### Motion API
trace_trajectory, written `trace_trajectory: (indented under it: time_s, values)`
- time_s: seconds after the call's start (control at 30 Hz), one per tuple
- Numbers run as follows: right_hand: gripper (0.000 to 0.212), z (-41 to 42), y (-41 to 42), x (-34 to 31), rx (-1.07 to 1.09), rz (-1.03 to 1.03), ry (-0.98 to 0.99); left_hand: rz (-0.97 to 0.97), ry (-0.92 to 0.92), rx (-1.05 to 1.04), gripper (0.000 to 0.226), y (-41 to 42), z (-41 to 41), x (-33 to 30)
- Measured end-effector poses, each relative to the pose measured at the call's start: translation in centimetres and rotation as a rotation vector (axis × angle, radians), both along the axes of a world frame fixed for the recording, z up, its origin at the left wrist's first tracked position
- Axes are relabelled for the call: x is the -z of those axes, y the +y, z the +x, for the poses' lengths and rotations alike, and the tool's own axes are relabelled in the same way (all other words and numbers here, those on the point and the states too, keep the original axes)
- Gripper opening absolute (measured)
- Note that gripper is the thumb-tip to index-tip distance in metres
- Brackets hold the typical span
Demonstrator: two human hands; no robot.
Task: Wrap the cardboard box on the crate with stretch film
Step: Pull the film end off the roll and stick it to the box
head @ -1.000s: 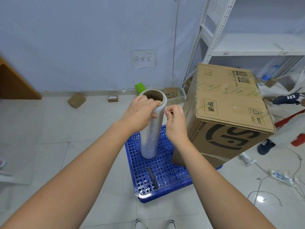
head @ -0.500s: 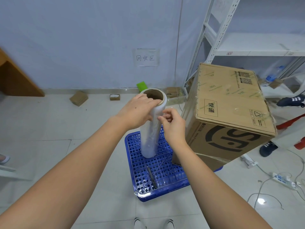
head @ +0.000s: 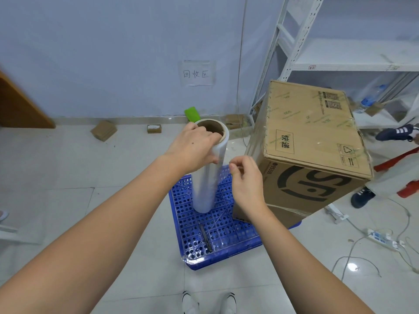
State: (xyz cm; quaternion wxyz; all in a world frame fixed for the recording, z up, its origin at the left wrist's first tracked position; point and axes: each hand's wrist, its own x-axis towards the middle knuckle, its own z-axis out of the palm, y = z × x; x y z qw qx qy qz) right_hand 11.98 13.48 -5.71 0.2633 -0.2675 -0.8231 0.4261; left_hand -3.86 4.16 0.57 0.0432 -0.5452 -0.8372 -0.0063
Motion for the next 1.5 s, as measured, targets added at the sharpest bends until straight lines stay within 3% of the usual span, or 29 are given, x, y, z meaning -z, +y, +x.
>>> trace_trajectory:
  time_s: [0.1,0.23,0.37,0.73,1.03,1.17,1.3,1.43,1.5]
  values:
    - [0.008,-0.6,-0.1,0.3,-0.074,-0.117,-0.065,-0.067,-0.009,0.041,0.044,-0.5,-0.6,-0.1]
    - [0.023,-1.7,-0.5,0.8,-0.105,-0.160,-0.164,-0.080,-0.070,0.027,0.048,-0.9,-1.1,0.0]
    - [0.005,-0.9,0.0,0.3,0.009,-0.045,-0.059,-0.072,-0.033,0.037,0.047,-1.1,-0.9,0.0]
    - [0.011,2.3,-0.3,-1.7,0.001,0.191,-0.140,0.039,-0.020,-0.089,0.038,0.3,1.3,-1.2]
    - [0.002,3.0,0.7,0.7,-0.078,-0.012,-0.074,-0.009,-0.019,-0.004,0.040,1.3,2.0,-0.4]
    - [0.029,2.1,0.8,2.4,-0.128,-0.163,-0.170,-0.004,-0.073,0.102,0.046,1.3,0.7,-0.1]
    - [0.031,0.9,1.0,3.5,-0.114,-0.220,-0.198,-0.034,-0.031,0.199,0.058,1.2,0.0,0.1]
    - [0.033,0.7,1.3,4.6,-0.201,-0.233,-0.252,-0.019,-0.029,0.204,0.056,1.4,-0.2,0.3]
    - [0.024,0.2,1.3,5.2,-0.170,-0.185,-0.280,-0.027,-0.037,0.204,0.054,1.6,-0.1,0.3]
